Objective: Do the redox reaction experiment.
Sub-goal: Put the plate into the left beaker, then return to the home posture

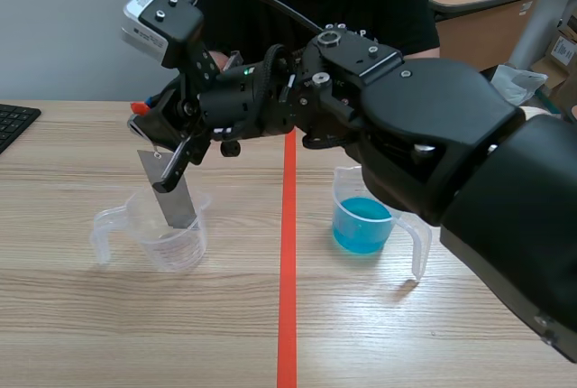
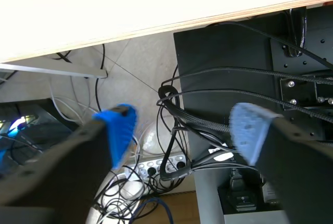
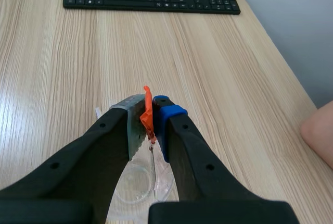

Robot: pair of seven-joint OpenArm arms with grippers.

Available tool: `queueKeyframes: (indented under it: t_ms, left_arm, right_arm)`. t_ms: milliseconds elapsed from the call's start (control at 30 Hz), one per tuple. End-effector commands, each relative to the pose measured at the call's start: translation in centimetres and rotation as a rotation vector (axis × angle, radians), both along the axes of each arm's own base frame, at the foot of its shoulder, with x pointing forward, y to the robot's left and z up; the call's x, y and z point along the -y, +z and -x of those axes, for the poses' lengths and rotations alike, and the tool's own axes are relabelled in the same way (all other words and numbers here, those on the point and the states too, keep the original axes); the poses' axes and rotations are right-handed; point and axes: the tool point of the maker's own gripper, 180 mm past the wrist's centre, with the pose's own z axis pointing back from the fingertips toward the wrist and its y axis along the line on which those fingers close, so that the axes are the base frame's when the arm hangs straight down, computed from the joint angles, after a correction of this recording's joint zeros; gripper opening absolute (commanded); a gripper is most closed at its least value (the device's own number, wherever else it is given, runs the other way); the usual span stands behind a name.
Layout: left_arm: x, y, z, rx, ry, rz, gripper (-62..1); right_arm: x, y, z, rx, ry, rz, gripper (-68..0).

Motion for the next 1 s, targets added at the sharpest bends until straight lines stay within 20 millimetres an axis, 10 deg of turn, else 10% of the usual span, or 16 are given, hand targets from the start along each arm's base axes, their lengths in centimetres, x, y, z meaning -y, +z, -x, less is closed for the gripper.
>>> queueKeyframes:
  t_ms: [0, 500, 967]
  left_arm:
    - [-0.1, 0.4, -0.3, 0.016, 0.001, -0.003, -10.7]
    - [-0.1, 0.4, -0.3, 0.016, 0.002, -0.003, 1.4]
    - [-0.1, 0.4, 0.0, 0.008, 0.002, -0.003, 1.4]
  right_arm:
    - [-0.5, 1.8, -0.3, 0.036, 0.01, -0.035, -57.7]
    - [-1.2, 2.7, 2.4, -0.064, 0.114, -0.15, 0.2]
    - [3.0, 8.4, 2.4, -0.03, 0.046, -0.354, 0.4]
